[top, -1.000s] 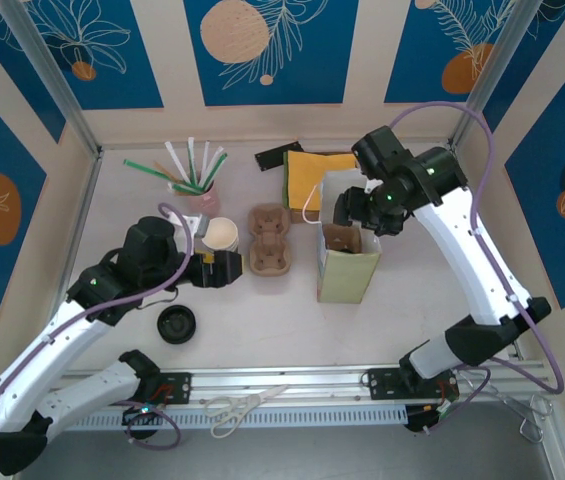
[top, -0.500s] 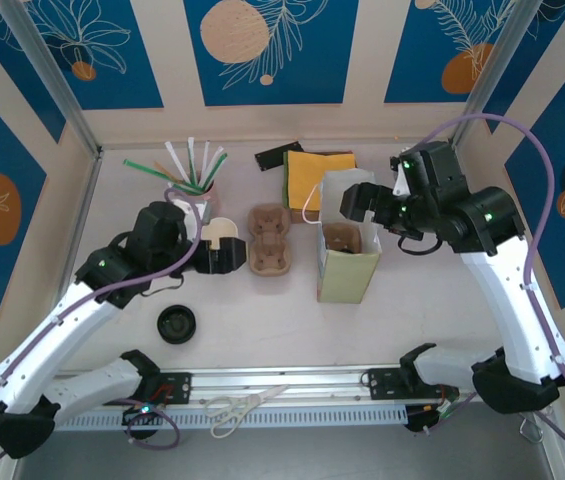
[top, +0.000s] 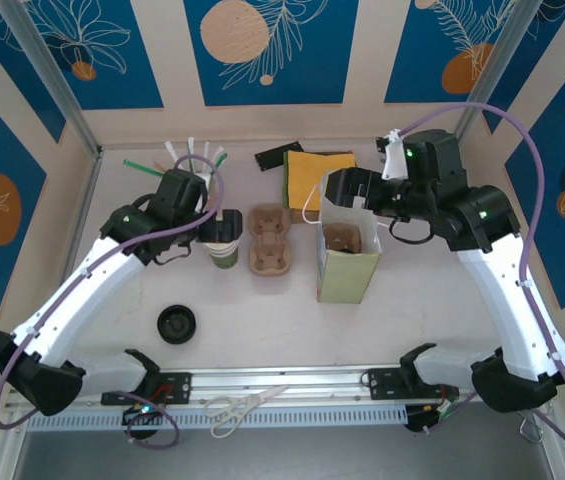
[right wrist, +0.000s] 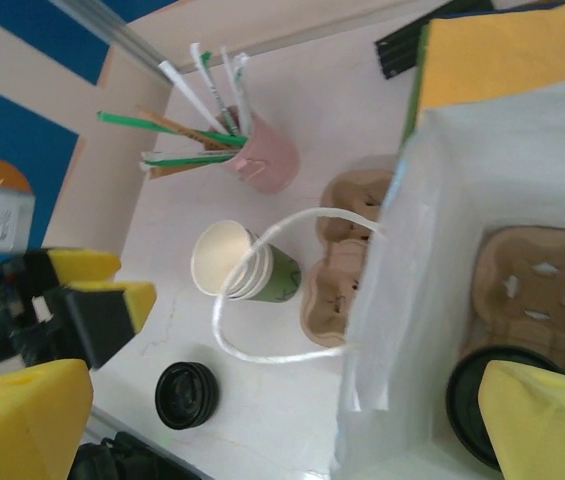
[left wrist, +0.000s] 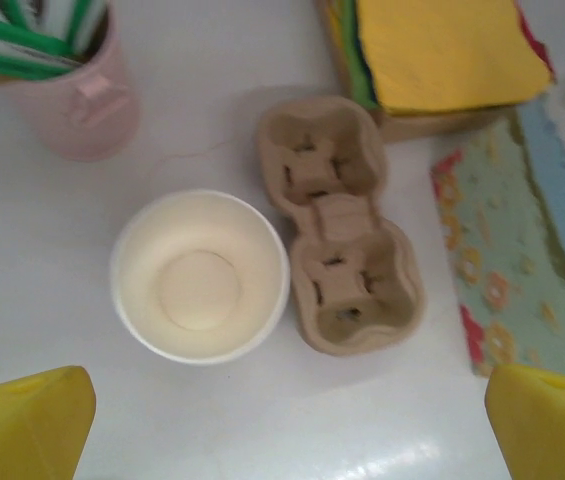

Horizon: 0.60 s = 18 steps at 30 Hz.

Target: Pack the takeout coffee

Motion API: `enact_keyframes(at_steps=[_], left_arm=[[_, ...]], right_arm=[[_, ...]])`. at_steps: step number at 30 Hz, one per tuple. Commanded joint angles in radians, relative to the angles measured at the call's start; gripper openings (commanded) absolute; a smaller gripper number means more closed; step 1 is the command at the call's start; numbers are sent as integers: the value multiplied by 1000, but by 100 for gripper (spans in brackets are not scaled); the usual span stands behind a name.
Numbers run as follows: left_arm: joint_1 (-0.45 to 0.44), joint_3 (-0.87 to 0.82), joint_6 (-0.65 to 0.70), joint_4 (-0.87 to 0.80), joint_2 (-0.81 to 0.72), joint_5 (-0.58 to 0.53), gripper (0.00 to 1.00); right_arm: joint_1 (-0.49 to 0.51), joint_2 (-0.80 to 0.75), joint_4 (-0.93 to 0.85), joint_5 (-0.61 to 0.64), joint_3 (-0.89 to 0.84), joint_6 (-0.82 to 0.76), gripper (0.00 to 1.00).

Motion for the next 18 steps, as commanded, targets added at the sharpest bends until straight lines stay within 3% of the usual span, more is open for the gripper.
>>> enact_keyframes(at_steps=[1, 10, 18], left_arm=[[41, 71, 78, -60, 26, -98, 100], [257, 215, 192, -54, 171, -99, 99], [513, 243, 119, 83, 282, 36, 84]], right_arm=[[35, 42, 38, -53, 21, -43, 99], [123, 151, 62, -29, 81, -40, 99], [179, 280, 40, 15, 219, -29, 99]])
